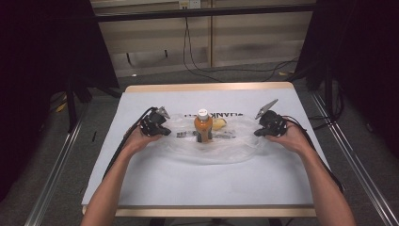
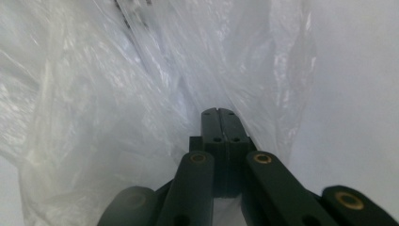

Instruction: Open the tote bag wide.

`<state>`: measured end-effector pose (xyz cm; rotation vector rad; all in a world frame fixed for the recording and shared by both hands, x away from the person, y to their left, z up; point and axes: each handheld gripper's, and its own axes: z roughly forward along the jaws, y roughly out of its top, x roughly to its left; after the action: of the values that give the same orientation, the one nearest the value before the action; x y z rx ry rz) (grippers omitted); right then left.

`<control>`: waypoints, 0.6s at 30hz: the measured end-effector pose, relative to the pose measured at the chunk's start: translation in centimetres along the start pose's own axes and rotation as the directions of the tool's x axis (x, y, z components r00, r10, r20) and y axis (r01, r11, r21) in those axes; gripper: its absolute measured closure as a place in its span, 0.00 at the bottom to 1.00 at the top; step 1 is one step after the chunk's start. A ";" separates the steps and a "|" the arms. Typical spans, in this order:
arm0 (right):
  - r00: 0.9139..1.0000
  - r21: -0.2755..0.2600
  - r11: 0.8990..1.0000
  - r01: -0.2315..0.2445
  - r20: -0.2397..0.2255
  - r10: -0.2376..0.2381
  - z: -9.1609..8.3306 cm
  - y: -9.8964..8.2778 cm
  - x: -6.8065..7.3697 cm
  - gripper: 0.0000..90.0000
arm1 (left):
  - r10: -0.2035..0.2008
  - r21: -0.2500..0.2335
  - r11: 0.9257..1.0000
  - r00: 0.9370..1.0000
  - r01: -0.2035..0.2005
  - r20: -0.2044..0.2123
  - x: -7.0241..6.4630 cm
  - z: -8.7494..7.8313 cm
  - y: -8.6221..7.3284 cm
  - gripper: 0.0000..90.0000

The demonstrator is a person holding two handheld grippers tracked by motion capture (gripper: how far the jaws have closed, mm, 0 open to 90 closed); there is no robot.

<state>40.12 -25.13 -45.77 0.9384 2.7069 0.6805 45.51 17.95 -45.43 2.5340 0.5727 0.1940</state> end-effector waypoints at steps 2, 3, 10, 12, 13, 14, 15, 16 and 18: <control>0.999 -0.045 0.999 -0.022 -0.025 0.020 -0.3 0.1 0.0 1.00 | -0.020 -0.056 0.998 0.999 0.022 0.028 0.1 -0.8 -0.2 1.00; 0.999 -0.074 0.997 -0.030 -0.037 0.027 -0.5 0.1 0.0 1.00 | -0.021 -0.075 0.997 0.999 0.024 0.042 0.1 -1.1 -0.2 1.00; 0.990 -0.250 0.964 -0.087 -0.129 0.056 -1.2 0.5 0.0 1.00 | -0.042 -0.236 0.970 0.996 0.059 0.076 -1.7 -2.8 0.3 1.00; 0.991 -0.260 0.962 -0.085 -0.127 0.053 -1.4 0.7 0.1 1.00 | -0.022 -0.260 0.965 0.997 0.042 0.078 -2.2 -3.4 0.8 1.00; 0.989 -0.274 0.958 -0.088 -0.139 0.052 -1.4 0.8 0.1 1.00 | -0.013 -0.275 0.961 0.996 0.036 0.084 -2.8 -3.6 1.1 1.00; 0.989 -0.280 0.955 -0.093 -0.137 0.057 -1.6 1.0 0.1 1.00 | -0.008 -0.290 0.956 0.996 0.033 0.087 -3.3 -3.8 1.4 1.00; 0.989 -0.282 0.955 -0.088 -0.137 0.051 -1.7 1.2 0.2 1.00 | 0.009 -0.297 0.955 0.995 0.020 0.096 -3.7 -3.8 1.7 1.00; 0.990 -0.281 0.956 -0.083 -0.136 0.045 -1.8 1.4 0.3 1.00 | 0.017 -0.303 0.953 0.994 0.016 0.106 -4.3 -3.7 1.9 1.00; 0.989 -0.302 0.950 -0.081 -0.139 0.040 -2.2 2.1 0.4 1.00 | 0.034 -0.290 0.957 0.993 0.001 0.115 -5.2 -3.4 2.2 1.00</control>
<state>40.23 -24.24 -42.91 0.9278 2.5809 1.1746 40.74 15.61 -41.49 2.2488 0.4411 0.1213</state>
